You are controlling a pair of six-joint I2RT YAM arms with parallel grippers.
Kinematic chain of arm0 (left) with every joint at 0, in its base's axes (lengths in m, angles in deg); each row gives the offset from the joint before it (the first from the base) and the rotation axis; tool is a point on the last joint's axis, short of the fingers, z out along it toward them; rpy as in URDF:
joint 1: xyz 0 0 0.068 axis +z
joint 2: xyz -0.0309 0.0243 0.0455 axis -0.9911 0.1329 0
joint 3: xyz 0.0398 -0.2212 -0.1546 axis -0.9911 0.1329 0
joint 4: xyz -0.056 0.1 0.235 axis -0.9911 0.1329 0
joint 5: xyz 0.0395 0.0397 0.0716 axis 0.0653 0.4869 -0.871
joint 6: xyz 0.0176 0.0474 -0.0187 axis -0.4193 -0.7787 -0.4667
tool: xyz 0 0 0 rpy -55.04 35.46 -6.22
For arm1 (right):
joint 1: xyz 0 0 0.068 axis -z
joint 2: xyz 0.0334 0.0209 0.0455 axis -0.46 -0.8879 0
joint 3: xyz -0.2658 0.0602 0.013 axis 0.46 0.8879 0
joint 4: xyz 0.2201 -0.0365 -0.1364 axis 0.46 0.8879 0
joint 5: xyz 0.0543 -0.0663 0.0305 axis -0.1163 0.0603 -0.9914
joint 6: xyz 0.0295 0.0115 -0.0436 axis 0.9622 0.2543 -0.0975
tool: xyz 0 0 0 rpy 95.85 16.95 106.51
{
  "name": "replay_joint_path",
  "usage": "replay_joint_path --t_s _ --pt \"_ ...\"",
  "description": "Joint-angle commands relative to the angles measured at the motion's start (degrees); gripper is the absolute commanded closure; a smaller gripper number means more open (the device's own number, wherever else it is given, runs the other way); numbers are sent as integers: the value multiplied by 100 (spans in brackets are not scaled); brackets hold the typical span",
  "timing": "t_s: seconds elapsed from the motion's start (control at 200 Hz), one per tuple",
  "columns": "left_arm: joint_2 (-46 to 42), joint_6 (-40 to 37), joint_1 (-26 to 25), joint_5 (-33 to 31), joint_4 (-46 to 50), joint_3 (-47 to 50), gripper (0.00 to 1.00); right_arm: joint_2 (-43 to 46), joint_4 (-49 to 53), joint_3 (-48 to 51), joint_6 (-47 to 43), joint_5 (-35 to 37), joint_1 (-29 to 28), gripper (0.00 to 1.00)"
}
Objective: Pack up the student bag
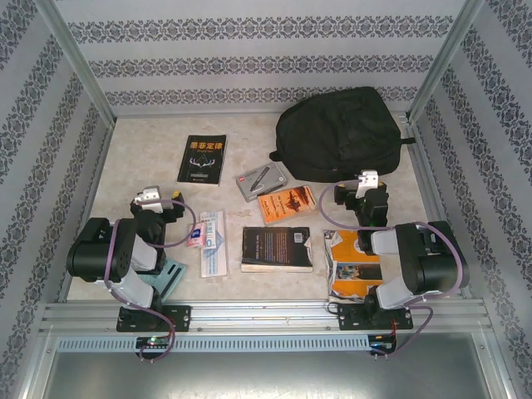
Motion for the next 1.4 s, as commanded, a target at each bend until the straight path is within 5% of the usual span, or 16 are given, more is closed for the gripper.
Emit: replay_joint_path --t_s 0.0,0.779,0.914,1.034,1.164,1.239,1.394 --pt "8 -32 -57 43 -274 -22 0 -68 -149 -90 -47 94 -51 2" --pt "30 -53 -53 15 -281 -44 0 -68 48 -107 45 -177 80 2" --pt "-493 -258 -149 122 -113 51 0 30 -64 -179 -88 -387 45 2" --pt "-2117 -972 -887 -371 1523 -132 0 865 300 70 -389 229 -408 2" --pt "-3377 -1404 -1500 -106 2821 -962 0 1876 1154 -107 -1023 462 -1308 2" --pt "-3846 -1215 -1785 -211 3527 -1453 0 2564 1220 -84 -748 429 -1686 2" --pt "-4095 -623 -2516 -29 6582 -3004 0 3897 2861 -851 -742 765 -2739 2"
